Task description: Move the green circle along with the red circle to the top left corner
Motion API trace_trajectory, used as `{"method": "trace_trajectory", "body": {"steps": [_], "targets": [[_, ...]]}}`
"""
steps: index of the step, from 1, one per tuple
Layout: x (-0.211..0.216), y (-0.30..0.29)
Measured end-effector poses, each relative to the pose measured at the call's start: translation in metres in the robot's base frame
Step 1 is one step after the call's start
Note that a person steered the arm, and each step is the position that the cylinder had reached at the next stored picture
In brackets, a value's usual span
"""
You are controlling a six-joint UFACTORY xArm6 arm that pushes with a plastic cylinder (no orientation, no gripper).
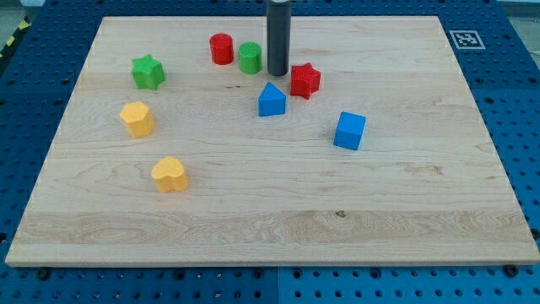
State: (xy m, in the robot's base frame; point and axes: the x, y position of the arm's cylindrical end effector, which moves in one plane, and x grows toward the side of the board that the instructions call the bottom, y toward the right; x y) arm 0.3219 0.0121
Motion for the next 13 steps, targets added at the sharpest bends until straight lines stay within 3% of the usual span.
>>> {"method": "trace_trajectory", "body": {"steps": [2,4,6,8,10,13], "targets": [[-0.016,-0.042],[-0.068,-0.076],[-0.061,-0.058],[-0.017,-0.04],[-0.017,-0.07],[-0.064,-0.103]]}}
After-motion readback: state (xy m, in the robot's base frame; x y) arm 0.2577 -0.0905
